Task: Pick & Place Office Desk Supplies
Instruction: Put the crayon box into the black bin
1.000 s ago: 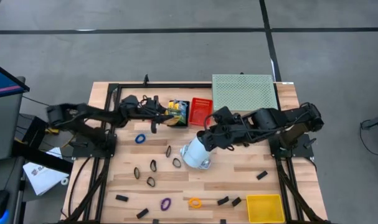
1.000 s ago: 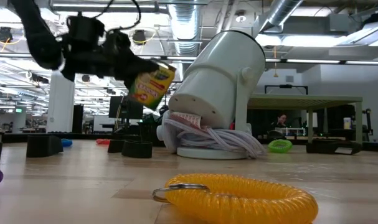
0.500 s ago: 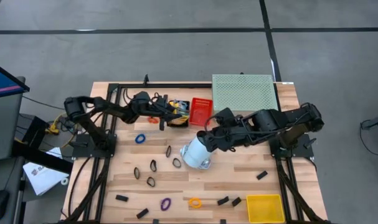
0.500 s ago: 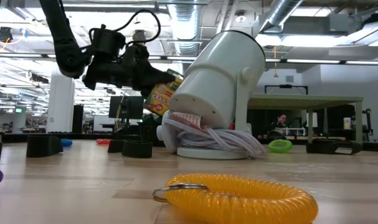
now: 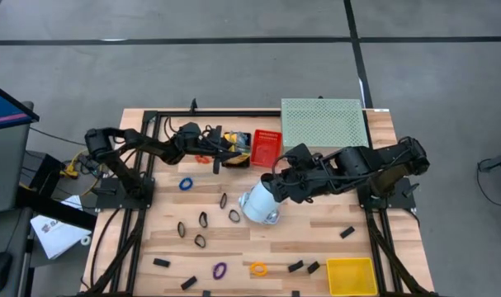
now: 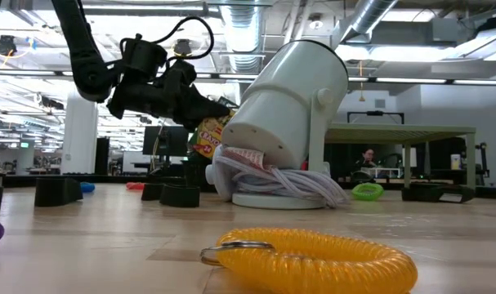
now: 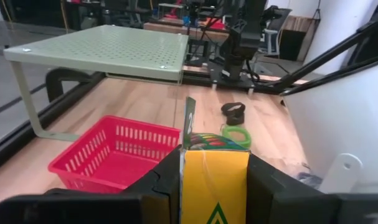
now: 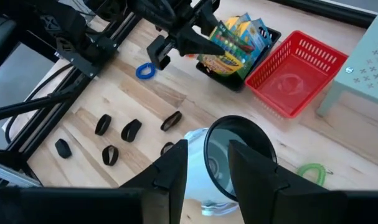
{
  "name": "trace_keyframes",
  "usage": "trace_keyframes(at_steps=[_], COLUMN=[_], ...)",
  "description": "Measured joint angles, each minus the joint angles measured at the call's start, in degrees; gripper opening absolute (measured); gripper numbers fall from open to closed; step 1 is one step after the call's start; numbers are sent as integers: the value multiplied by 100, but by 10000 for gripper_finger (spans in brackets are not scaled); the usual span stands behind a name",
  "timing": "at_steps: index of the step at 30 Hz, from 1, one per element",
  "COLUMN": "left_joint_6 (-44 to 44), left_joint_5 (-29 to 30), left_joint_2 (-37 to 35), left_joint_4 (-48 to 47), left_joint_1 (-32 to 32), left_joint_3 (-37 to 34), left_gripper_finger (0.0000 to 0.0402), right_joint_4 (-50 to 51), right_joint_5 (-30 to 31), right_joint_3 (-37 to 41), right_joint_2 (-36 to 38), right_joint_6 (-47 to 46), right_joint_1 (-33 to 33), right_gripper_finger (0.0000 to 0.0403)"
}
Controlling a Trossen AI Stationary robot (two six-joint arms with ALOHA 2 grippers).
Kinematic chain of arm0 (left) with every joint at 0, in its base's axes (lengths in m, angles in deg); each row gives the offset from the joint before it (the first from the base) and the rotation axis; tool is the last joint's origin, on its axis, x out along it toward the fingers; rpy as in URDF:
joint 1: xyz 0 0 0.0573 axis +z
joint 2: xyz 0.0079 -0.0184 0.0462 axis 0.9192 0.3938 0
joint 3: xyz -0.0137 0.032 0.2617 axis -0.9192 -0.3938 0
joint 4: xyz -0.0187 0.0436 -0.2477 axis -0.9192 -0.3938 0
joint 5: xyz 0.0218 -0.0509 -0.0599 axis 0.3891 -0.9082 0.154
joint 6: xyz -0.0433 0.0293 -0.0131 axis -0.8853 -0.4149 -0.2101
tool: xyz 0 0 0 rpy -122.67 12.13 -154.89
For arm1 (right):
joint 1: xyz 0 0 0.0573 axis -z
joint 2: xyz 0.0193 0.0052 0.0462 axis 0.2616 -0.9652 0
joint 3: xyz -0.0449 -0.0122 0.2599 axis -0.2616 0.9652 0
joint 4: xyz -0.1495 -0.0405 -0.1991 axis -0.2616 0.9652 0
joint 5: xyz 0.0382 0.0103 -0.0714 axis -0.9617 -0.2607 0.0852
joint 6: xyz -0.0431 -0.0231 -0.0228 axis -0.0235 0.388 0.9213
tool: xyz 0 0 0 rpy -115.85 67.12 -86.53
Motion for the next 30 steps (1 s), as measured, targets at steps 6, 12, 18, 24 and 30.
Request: trace_keyframes(at_steps=[6, 12, 18, 24, 30], left_joint_6=[-77, -88, -149, -321, -435], left_joint_5=[-23, -69, -54, 44, 99], left_joint_2=[54, 325, 707, 835, 679], left_joint_4=[3, 110, 776, 753, 798], left_joint_1=[1, 0, 0, 0, 2], left_joint_3=[-1, -2, -2, 11, 12], left_gripper_finger=[98, 98, 98, 107, 152], right_joint_4=[-1, -9, -138, -183, -183], right_joint_5=[7, 7, 4, -31, -47], right_joint_3=[-1, 0, 0, 0, 0], right_joint_2=[0, 0, 0, 0, 0], right_joint_6=[0, 0, 0, 0, 2], right_joint_1=[2, 2, 2, 2, 2], right_gripper_finger=[112, 112, 112, 112, 112])
